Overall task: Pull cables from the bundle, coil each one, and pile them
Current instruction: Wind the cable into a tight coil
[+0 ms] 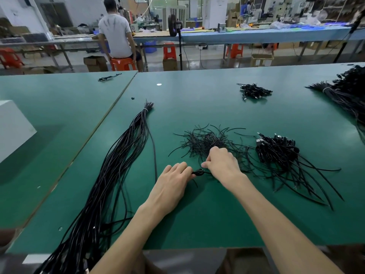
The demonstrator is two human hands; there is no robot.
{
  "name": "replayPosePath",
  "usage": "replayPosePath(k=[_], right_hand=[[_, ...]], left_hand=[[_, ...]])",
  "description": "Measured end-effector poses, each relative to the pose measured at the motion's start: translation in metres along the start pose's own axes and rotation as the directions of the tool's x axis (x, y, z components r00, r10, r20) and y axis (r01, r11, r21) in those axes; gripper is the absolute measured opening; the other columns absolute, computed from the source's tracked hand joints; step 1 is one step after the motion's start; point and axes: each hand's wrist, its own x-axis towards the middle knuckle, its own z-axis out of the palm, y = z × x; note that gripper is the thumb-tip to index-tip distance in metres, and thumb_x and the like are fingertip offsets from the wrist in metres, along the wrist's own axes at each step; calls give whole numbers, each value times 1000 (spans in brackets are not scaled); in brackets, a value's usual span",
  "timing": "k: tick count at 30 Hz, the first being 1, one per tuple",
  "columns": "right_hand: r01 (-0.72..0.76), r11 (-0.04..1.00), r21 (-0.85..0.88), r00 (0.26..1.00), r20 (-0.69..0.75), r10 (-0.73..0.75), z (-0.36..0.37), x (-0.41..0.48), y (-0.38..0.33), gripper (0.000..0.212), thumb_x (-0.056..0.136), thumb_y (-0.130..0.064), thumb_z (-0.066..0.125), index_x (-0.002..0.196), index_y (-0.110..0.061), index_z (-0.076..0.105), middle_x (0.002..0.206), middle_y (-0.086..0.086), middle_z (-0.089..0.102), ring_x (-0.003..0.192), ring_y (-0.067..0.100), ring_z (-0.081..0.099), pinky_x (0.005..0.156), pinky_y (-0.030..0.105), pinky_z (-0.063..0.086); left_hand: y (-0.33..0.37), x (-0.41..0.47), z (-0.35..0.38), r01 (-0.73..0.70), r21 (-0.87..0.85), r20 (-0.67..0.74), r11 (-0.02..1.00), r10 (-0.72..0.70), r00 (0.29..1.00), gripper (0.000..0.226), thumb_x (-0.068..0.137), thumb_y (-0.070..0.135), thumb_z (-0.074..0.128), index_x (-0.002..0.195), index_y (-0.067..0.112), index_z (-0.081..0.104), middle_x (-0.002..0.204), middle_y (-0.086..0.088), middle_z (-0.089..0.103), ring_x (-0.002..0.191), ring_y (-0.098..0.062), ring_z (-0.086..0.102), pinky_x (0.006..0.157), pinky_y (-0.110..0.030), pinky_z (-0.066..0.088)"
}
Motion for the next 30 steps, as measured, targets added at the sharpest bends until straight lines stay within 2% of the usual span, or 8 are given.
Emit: replayPosePath(k=[7,10,13,15,17,21,26,30], right_hand=[[7,1000,-14,1000,31,-6,-8,-5,-3,15,91,-18,59,97,-9,69,89,10,66,80,32,61,70,35,49],[18,999,45,999,-40,-16,-20,-13,-3,22,90,-19,58,80,-6,73,75,8,70,71,30,65,62,32,50],[40,993,113,994,-101,-28,-33,-24,-4,23,91,-22,60,79,-8,74,77,7,73,73,27,69,59,31,48],[96,977,191,977,-206,-56,-39,-34,-6,19,95,-24,62,82,-13,71,80,0,70,75,22,66,62,26,47],[201,949,241,931,-347,-109,-37,-48,-9,14,97,-26,63,87,-16,67,88,-4,65,83,17,61,76,28,48],[360,922,141,806,-545,-231,-14,-72,-16,9,98,-22,65,95,-14,65,95,-1,62,91,18,56,87,32,46],[222,918,329,913,-400,-78,6,-61,-4,14,104,-27,57,101,-14,63,100,-4,59,91,15,58,78,26,43],[167,898,408,907,-420,22,-2,-45,5,12,103,-29,59,98,-19,62,97,-7,58,81,4,55,70,21,39]], left_hand=[[0,0,0,25,-24,10,999,-25,1000,31,110,33,30,93,19,51,89,6,50,79,-19,51,73,-31,41],[1,1,-1,53,-38,24,998,-52,998,31,110,33,30,91,19,50,87,5,50,75,-19,49,72,-30,39],[3,1,-5,101,-75,28,992,-100,995,32,110,36,28,86,21,43,81,6,47,66,-18,36,70,-29,31],[4,1,-7,131,-108,37,985,-128,991,31,110,35,31,83,22,37,77,7,44,62,-17,33,68,-28,25],[5,2,-9,152,-128,53,980,-146,988,33,111,34,31,81,21,34,74,8,42,61,-18,35,66,-29,21],[6,2,-10,166,-128,61,978,-159,985,35,111,34,30,80,19,35,72,6,41,60,-19,36,66,-30,23],[7,2,-10,168,-100,52,981,-163,985,33,111,31,36,81,18,38,74,3,44,60,-19,33,66,-29,23],[7,2,-10,143,-93,59,985,-138,989,32,111,31,37,82,18,41,76,4,44,61,-19,32,67,-29,26]])
